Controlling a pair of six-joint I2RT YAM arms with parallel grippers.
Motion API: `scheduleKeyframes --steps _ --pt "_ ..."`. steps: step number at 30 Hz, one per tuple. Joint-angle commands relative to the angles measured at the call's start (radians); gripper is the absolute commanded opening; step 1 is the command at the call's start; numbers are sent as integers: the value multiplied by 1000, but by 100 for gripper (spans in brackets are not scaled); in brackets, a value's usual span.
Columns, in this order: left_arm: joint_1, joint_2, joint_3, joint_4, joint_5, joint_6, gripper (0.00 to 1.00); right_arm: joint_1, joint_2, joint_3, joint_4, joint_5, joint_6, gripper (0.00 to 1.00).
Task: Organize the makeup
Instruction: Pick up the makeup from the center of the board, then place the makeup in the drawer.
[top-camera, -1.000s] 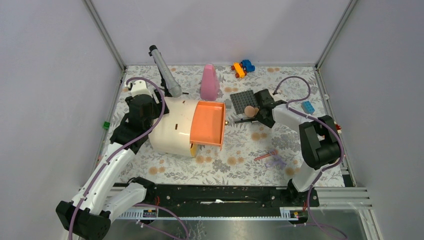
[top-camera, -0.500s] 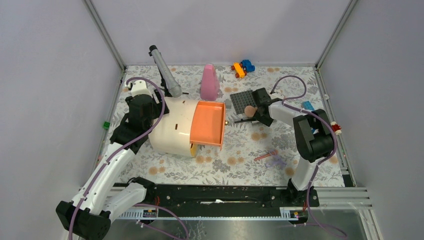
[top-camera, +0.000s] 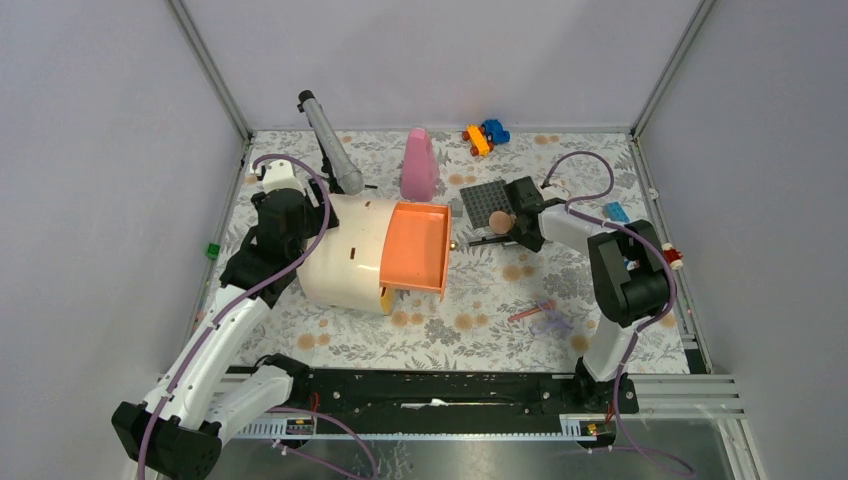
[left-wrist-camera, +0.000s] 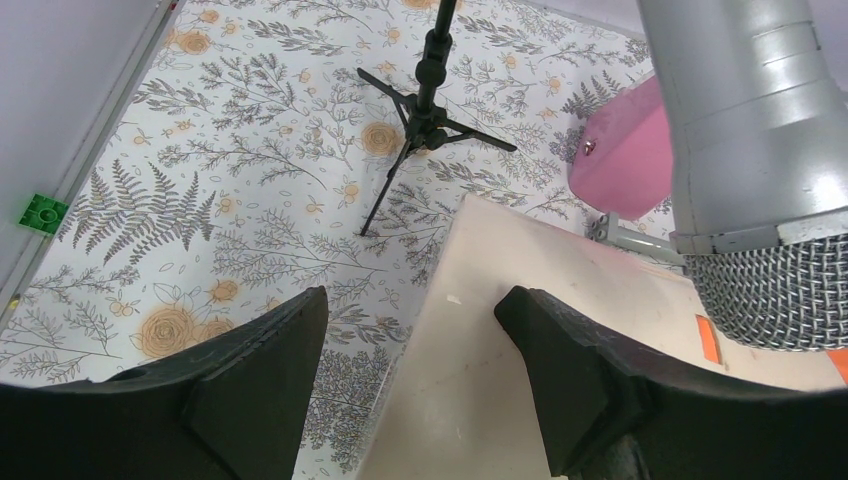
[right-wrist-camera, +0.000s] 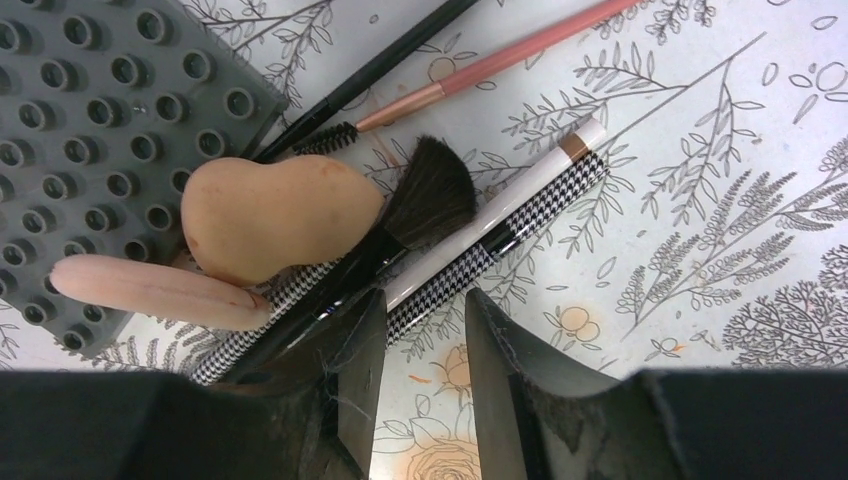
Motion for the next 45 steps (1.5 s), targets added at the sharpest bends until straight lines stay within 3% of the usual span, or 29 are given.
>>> scheduleKeyframes --steps 1,14,19,23,28,31,35,39,45 --pt "4 7 -15 4 20 16 77 -6 -49 -70 -46 16 -5 41" --pt "4 8 -15 4 29 17 77 -6 -228 -246 -47 45 -45 39" --pt "4 7 -15 4 28 17 77 -6 -228 -251 -45 44 -53 13" --pt "4 8 -15 5 36 17 77 -6 -324 -271 -1 18 -101 0" --pt "4 7 -13 6 36 17 77 33 -530 -218 70 -144 -147 0" --pt "4 8 -15 6 32 17 77 161 -625 -126 96 -137 -141 0" --pt "4 10 -15 6 31 18 77 295 -648 -50 210 -282 -124 0" --pt "4 10 -16 7 29 19 77 347 -621 -30 307 -411 -57 0" --pt "4 10 -15 6 30 19 77 426 -561 22 304 -389 -35 0"
